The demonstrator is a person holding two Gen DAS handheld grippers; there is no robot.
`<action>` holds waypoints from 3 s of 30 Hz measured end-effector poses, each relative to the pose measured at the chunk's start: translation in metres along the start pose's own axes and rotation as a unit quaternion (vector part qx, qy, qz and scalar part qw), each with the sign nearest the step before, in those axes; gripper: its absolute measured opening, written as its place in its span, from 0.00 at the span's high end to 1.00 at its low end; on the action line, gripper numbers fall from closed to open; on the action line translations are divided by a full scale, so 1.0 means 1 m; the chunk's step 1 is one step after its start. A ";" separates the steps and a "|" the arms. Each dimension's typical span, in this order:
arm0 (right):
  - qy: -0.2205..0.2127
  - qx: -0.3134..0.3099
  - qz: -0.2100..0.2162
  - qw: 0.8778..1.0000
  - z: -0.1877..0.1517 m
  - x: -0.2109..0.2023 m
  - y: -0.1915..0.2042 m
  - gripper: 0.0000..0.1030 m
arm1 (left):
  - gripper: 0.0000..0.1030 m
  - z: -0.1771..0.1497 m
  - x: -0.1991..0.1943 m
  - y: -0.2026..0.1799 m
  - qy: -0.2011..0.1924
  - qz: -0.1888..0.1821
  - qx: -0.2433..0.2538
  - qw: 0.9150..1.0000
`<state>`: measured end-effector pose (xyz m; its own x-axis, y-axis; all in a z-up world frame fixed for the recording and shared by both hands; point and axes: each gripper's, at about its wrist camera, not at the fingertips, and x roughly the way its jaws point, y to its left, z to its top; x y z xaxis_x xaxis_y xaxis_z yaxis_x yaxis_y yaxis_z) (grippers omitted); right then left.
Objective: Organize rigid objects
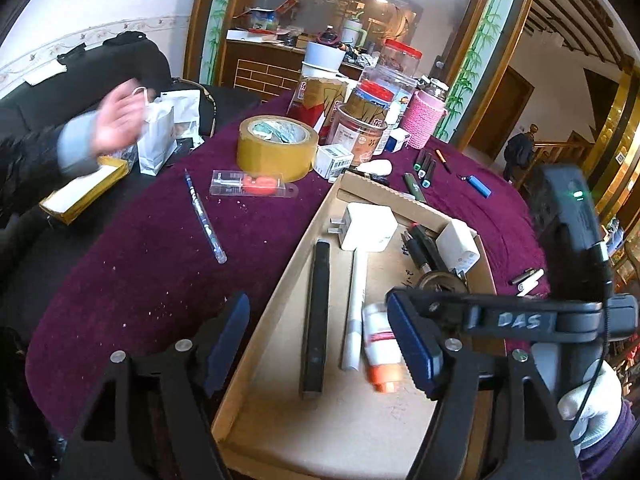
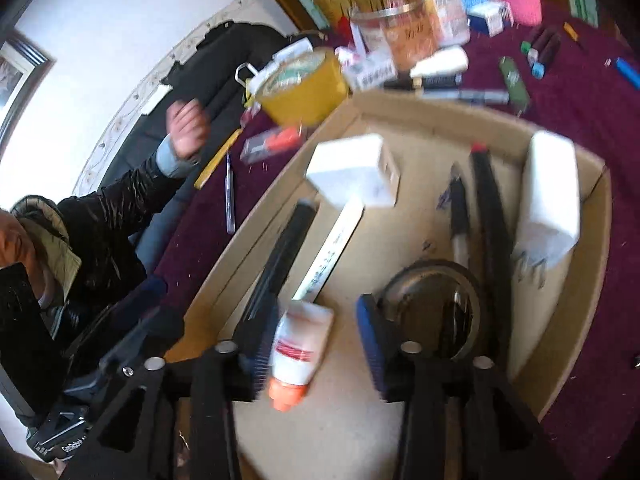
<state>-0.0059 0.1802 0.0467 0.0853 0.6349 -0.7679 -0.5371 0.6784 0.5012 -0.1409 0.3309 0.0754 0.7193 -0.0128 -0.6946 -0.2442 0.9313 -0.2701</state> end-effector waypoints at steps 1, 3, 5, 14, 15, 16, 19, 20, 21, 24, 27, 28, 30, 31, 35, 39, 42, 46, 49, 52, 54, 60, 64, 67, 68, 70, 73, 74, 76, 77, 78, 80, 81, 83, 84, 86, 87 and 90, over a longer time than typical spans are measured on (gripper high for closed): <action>-0.009 -0.001 0.000 1.000 0.000 -0.008 0.000 0.46 | 0.30 -0.001 0.000 -0.001 0.000 0.001 -0.002 1.000; -0.034 -0.007 -0.012 0.999 -0.003 -0.027 -0.002 0.43 | 0.29 -0.003 -0.001 -0.003 0.000 0.001 -0.005 1.000; -0.064 -0.022 -0.036 0.997 -0.007 -0.048 -0.001 0.39 | 0.28 -0.005 -0.001 -0.007 0.000 -0.002 -0.009 1.000; -0.344 -0.132 -0.239 0.898 -0.072 -0.177 0.012 0.00 | 0.23 -0.012 -0.032 -0.076 -0.090 0.026 0.048 0.994; -0.353 -0.131 -0.244 0.894 -0.073 -0.178 0.010 0.00 | 0.19 -0.013 -0.040 -0.087 -0.112 0.035 0.056 0.991; -0.348 -0.127 -0.249 0.895 -0.072 -0.181 0.004 0.00 | 0.12 -0.014 -0.047 -0.096 -0.134 0.043 0.062 0.988; -0.324 -0.093 -0.259 0.905 -0.069 -0.186 -0.026 0.00 | 0.00 -0.019 -0.065 -0.125 -0.189 0.024 0.080 0.978; -0.324 -0.084 -0.261 0.906 -0.070 -0.188 -0.033 0.00 | 0.00 -0.019 -0.066 -0.132 -0.187 0.013 0.085 0.979; -0.326 -0.074 -0.261 0.906 -0.071 -0.190 -0.042 0.00 | 0.00 -0.019 -0.064 -0.139 -0.178 0.005 0.089 0.980; -0.334 -0.061 -0.277 0.899 -0.080 -0.202 -0.061 0.00 | 0.00 -0.019 -0.054 -0.162 -0.153 0.009 0.103 0.983; -0.323 -0.051 -0.291 0.899 -0.087 -0.204 -0.079 0.00 | 0.00 -0.022 -0.047 -0.182 -0.142 0.033 0.121 0.982; -0.318 -0.046 -0.296 0.899 -0.086 -0.204 -0.088 0.00 | 0.00 -0.023 -0.046 -0.188 -0.141 0.039 0.127 0.981; -0.313 -0.039 -0.306 0.898 -0.090 -0.203 -0.100 0.00 | 0.00 -0.024 -0.042 -0.199 -0.138 0.055 0.138 0.979; -0.313 -0.034 -0.314 0.896 -0.092 -0.202 -0.107 0.00 | 0.00 -0.026 -0.040 -0.205 -0.136 0.069 0.146 0.977; -0.319 -0.005 -0.324 0.891 -0.098 -0.196 -0.136 0.01 | 0.00 -0.025 -0.028 -0.213 -0.120 0.086 0.162 0.976; -0.330 0.034 -0.309 0.891 -0.099 -0.205 -0.156 0.01 | 0.00 -0.024 -0.013 -0.216 -0.102 0.093 0.167 0.976; -0.339 0.040 -0.319 0.884 -0.101 -0.207 -0.158 0.01 | 0.00 -0.024 -0.004 -0.218 -0.103 0.110 0.174 0.973; -0.333 0.037 -0.324 0.885 -0.100 -0.203 -0.158 0.01 | 0.00 -0.024 0.000 -0.215 -0.134 0.172 0.185 0.958; -0.325 0.032 -0.329 0.886 -0.099 -0.199 -0.158 0.01 | 0.00 -0.023 0.000 -0.206 -0.149 0.213 0.183 0.948; -0.322 0.026 -0.337 0.884 -0.099 -0.196 -0.157 0.01 | 0.00 -0.020 -0.001 -0.193 -0.150 0.232 0.173 0.945; -0.321 0.024 -0.342 0.883 -0.098 -0.195 -0.156 0.01 | 0.00 -0.019 -0.001 -0.184 -0.143 0.232 0.162 0.948; -0.314 0.024 -0.355 0.880 -0.096 -0.190 -0.158 0.01 | 0.00 -0.020 0.008 -0.160 -0.114 0.228 0.131 0.958; -0.308 0.024 -0.360 0.880 -0.096 -0.188 -0.159 0.01 | 0.00 -0.021 0.014 -0.150 -0.100 0.222 0.119 0.963; -0.305 0.022 -0.362 0.881 -0.095 -0.186 -0.159 0.01 | 0.00 -0.021 0.016 -0.146 -0.094 0.220 0.114 0.964; -0.304 0.022 -0.363 0.881 -0.096 -0.186 -0.159 0.01 | 0.00 -0.021 0.017 -0.144 -0.093 0.219 0.111 0.965; -0.301 0.021 -0.364 0.881 -0.095 -0.185 -0.159 0.01 | 0.00 -0.020 0.018 -0.142 -0.090 0.219 0.108 0.966; -0.298 0.020 -0.365 0.882 -0.095 -0.183 -0.159 0.01 | 0.00 -0.020 0.020 -0.139 -0.085 0.217 0.103 0.967; -0.298 0.020 -0.365 0.882 -0.095 -0.183 -0.160 0.01 | 0.00 -0.020 0.021 -0.138 -0.084 0.217 0.102 0.967; -0.298 0.020 -0.365 0.882 -0.095 -0.183 -0.159 0.01 | 0.00 -0.020 0.022 -0.137 -0.082 0.217 0.101 0.968; -0.297 0.020 -0.365 0.882 -0.094 -0.183 -0.159 0.01 | 0.00 -0.020 0.022 -0.136 -0.080 0.217 0.100 0.968; -0.297 0.020 -0.365 0.882 -0.094 -0.182 -0.160 0.01 | 0.00 -0.019 0.024 -0.136 -0.078 0.216 0.099 0.968; -0.296 0.020 -0.365 0.882 -0.095 -0.182 -0.160 0.01 | 0.00 -0.019 0.025 -0.134 -0.074 0.215 0.096 0.969; -0.296 0.020 -0.365 0.882 -0.095 -0.182 -0.160 0.01 | 0.00 -0.020 0.026 -0.133 -0.073 0.215 0.095 0.969; -0.294 0.019 -0.365 0.883 -0.095 -0.181 -0.160 0.01 | 0.00 -0.020 0.028 -0.132 -0.070 0.216 0.094 0.969; -0.294 0.019 -0.366 0.883 -0.095 -0.181 -0.160 0.01 | 0.00 -0.020 0.028 -0.132 -0.068 0.216 0.094 0.970; -0.293 0.019 -0.366 0.883 -0.095 -0.181 -0.160 0.01 | 0.00 -0.020 0.030 -0.132 -0.064 0.215 0.094 0.970; -0.293 0.020 -0.365 0.883 -0.095 -0.181 -0.160 0.01 | 0.00 -0.019 0.031 -0.132 -0.063 0.214 0.095 0.970; -0.290 0.020 -0.364 0.885 -0.095 -0.180 -0.162 0.01 | 0.00 -0.018 0.033 -0.131 -0.057 0.213 0.096 0.971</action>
<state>-0.0140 -0.0788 0.0657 0.8186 0.1001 -0.5656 -0.1338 0.9908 -0.0183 -0.0966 0.2019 0.0763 0.6501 0.4177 -0.6348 -0.4169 0.8945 0.1616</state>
